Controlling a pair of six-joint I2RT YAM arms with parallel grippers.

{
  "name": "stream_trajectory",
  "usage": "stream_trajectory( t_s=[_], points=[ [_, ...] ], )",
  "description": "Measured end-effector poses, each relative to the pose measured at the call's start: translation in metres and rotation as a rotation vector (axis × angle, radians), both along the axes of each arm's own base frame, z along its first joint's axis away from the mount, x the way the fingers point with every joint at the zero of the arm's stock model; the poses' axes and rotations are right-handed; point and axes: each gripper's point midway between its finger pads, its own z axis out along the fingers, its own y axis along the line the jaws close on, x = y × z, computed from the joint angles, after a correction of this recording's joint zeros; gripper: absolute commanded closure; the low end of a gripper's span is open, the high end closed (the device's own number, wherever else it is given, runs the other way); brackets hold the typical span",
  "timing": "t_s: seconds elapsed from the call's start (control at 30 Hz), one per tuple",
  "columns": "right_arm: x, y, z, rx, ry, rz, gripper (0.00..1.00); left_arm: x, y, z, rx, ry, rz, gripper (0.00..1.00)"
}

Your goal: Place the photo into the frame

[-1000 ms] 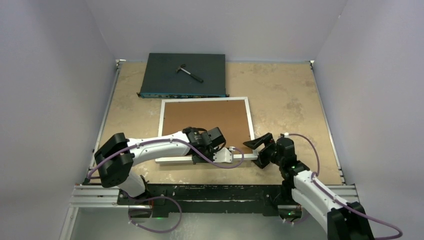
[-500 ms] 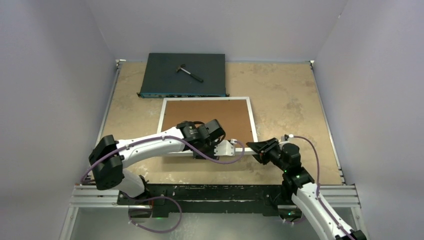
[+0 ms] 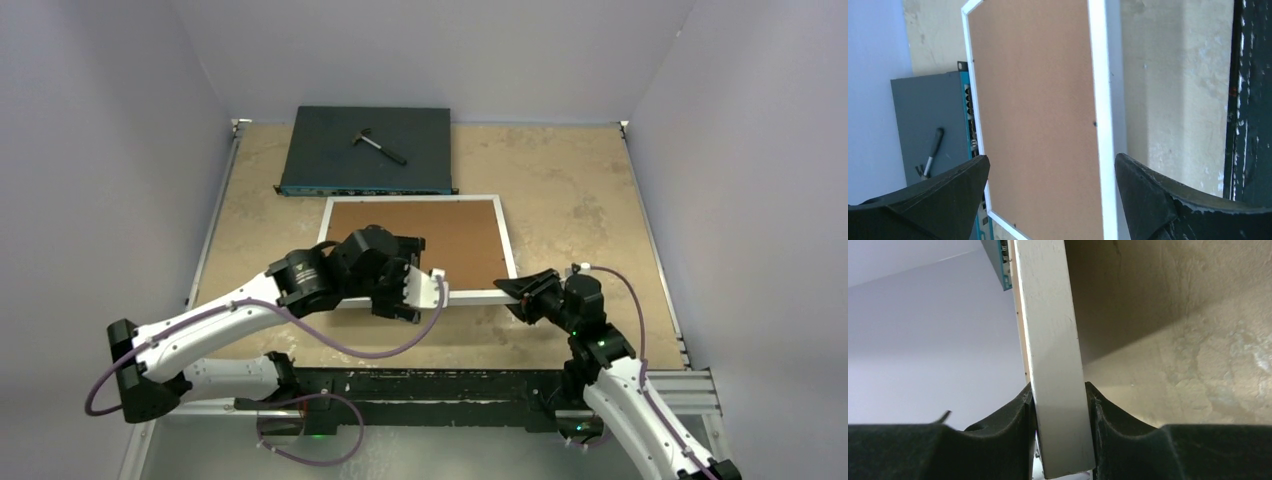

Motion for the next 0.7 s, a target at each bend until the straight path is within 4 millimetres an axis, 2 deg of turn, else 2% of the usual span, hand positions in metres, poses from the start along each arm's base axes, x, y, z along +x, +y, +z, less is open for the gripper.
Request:
stream_trajectory(
  t_s=[0.1, 0.2, 0.27, 0.53, 0.63, 0.7],
  points=[
    [0.0, 0.0, 0.01, -0.001, 0.031, -0.008, 0.85, -0.012, 0.017, -0.008, 0.017, -0.037, -0.056, 0.04],
    [0.002, -0.001, 0.022, -0.001, 0.055, -0.017, 0.85, -0.023, 0.035, -0.034, 0.094, -0.041, -0.086, 0.03],
    [0.004, -0.001, 0.029, -0.001, 0.061, -0.024, 0.85, -0.026, 0.042, -0.045, 0.135, -0.044, -0.095, 0.02],
    [0.005, 0.0, 0.036, 0.009, 0.083, -0.034, 0.85, -0.009, 0.066, -0.052, 0.192, -0.176, -0.004, 0.0],
    [0.004, -0.001, 0.039, 0.011, 0.088, -0.036, 0.86, -0.001, 0.07, -0.05, 0.194, -0.223, 0.035, 0.11],
    [0.004, -0.001, 0.041, 0.011, 0.089, -0.036, 0.86, 0.003, 0.07, -0.05, 0.196, -0.24, 0.053, 0.22]
  ],
)
